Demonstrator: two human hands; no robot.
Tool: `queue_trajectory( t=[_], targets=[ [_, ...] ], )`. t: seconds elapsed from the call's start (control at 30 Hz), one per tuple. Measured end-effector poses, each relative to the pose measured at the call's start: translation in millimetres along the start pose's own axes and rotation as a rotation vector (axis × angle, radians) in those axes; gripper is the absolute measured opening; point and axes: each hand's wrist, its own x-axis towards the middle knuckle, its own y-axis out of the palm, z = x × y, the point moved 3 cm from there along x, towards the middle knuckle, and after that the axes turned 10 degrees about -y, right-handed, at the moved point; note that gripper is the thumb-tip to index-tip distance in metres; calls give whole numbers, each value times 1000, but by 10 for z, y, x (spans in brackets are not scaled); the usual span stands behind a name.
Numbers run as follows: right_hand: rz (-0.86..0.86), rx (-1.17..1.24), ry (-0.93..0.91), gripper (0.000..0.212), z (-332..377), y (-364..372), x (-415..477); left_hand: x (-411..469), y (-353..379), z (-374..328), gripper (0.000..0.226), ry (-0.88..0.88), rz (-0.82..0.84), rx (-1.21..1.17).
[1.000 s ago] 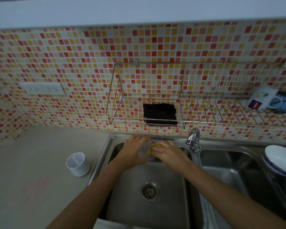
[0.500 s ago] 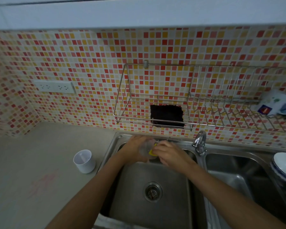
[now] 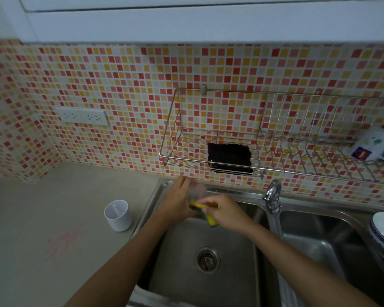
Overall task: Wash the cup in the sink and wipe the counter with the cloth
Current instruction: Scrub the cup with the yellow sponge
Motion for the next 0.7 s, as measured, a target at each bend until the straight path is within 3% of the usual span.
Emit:
queue_trajectory(
  t=[0.13,0.27,0.4,0.53,0.63,0.7],
  targets=[
    [54,-132,-75,28,64,-4,-6,11,-39,26,79,42,-27,134],
    [53,-759,-340,35,48,-50,-2,2,-89,-93,74,85,13,94],
    [-44,-711,-265,38,114,-19,-59,-6,-130,-114,72,100,5,58],
    [6,-200,1,29,116,200,-118,-109,-87,-42,70,92,25,50],
    [93,-381,-95,31,113,181,-120,-177,-46,-49,69,118,57,38],
    [104,-684,-210,34,103,140,-102,-184,-42,-81,67,115,61,11]
  ],
)
